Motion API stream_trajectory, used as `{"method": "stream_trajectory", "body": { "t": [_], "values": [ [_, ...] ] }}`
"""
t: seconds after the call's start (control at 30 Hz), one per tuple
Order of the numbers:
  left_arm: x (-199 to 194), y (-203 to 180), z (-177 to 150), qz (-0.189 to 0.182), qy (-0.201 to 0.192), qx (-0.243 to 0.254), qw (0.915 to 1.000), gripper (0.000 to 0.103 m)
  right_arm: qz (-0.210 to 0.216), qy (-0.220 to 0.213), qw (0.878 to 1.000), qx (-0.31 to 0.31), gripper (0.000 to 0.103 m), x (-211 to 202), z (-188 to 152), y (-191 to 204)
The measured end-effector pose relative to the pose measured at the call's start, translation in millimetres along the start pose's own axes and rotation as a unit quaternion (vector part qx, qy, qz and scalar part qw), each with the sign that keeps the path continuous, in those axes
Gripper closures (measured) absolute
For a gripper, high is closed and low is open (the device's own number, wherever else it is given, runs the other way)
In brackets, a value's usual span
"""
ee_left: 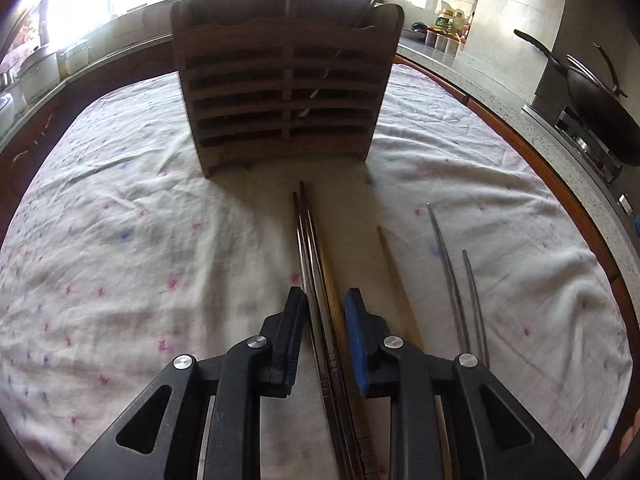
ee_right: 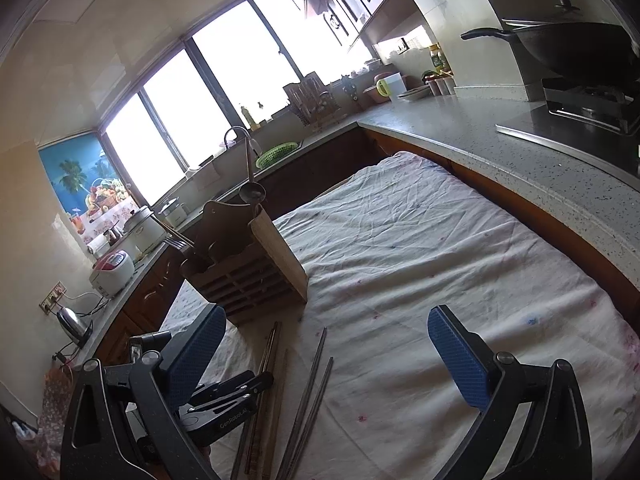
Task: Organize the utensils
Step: 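Move both tools down to the steel chopsticks lying on the cloth, then close the left tool on a steel chopstick while the right tool grasps another steel chopstick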
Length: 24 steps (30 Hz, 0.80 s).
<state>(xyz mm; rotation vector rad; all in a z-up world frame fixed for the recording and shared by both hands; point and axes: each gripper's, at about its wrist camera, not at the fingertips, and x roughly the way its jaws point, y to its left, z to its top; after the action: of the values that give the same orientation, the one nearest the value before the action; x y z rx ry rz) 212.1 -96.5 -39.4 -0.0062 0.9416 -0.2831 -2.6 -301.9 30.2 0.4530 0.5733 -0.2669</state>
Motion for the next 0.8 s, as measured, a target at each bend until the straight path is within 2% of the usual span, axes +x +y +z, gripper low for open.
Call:
{"method": "stream_trajectory", "body": {
  "t": [0.17,0.3,0.4,0.5,0.67,0.8],
  "values": [
    [-34.9,30.6,-37.5,0.001,-0.001,-0.037,0.9993,0.083,0.007,0.011,1.000,-0.004,0.001,4.8,-4.4,4.3],
    [-55.0,51.1,-58.2,-0.022,0.004,-0.081,0.9965,0.083,0.010,0.022,1.000,-0.007,0.001,11.0,-10.1,7.9],
    [-65.8,61.9,-54.9,-0.031,-0.006,-0.092,0.9953,0.082,0.014,0.033,0.999,-0.008,0.001,18.6,-14.3,11.3],
    [-69.8,69.3,-42.7,-0.024,-0.017,-0.088,0.9957,0.082,0.019,0.044,0.999,-0.010,0.001,25.0,-18.6,16.7],
    [-42.8,70.1,-27.6,-0.013,0.011,-0.061,0.9980,0.082,0.024,0.051,0.998,-0.020,0.001,28.4,-23.4,26.4],
    [-29.8,69.9,-20.5,0.018,0.000,-0.039,0.9991,0.080,0.023,0.059,0.998,-0.021,0.001,31.3,-24.9,26.7]
  ]
}}
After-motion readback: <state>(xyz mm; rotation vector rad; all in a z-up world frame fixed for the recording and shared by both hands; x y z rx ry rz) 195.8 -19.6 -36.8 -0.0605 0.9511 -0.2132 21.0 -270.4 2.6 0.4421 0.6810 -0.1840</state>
